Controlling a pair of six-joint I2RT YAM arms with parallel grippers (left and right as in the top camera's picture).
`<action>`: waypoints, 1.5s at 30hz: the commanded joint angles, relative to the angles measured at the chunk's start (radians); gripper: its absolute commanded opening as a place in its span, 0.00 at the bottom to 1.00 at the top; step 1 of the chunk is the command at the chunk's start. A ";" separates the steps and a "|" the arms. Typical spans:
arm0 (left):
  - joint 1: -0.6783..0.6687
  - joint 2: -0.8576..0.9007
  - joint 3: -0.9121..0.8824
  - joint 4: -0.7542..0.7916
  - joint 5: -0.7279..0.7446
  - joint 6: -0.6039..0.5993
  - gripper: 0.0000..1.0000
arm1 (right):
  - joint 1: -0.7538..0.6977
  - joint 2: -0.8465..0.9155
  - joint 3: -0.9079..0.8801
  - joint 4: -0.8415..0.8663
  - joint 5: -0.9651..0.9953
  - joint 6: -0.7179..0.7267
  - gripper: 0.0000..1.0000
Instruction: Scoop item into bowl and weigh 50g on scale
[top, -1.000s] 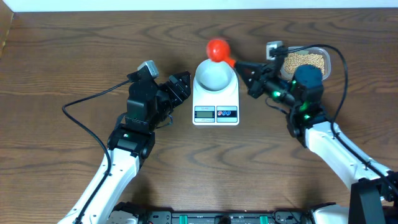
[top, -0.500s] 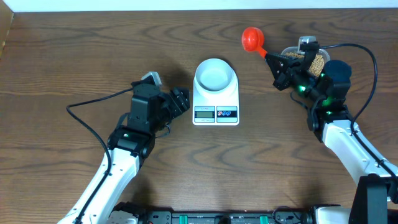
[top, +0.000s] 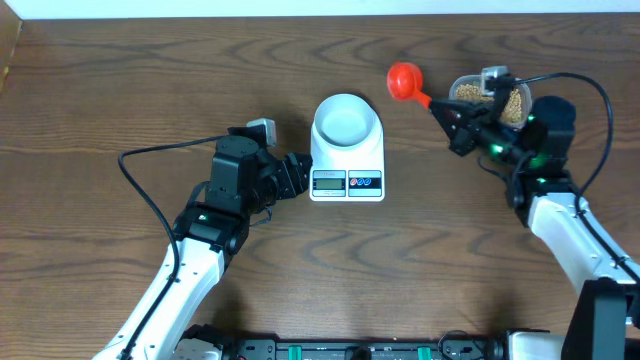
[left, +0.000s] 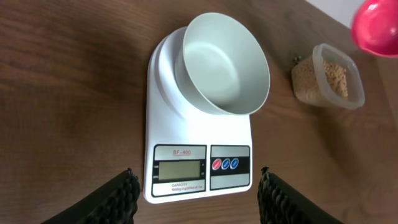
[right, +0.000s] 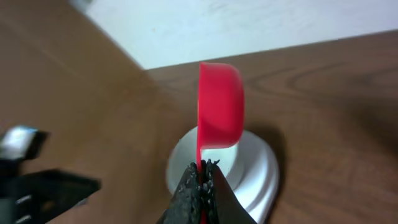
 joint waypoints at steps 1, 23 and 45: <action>-0.002 -0.002 0.012 -0.002 0.015 0.056 0.64 | -0.095 -0.037 0.017 0.003 -0.330 0.150 0.01; -0.192 -0.002 0.060 -0.043 -0.103 0.195 0.11 | -0.267 -0.042 0.016 0.124 -0.150 0.109 0.01; -0.332 0.373 0.303 -0.238 -0.214 0.361 0.07 | -0.266 -0.041 0.016 0.124 -0.025 0.058 0.01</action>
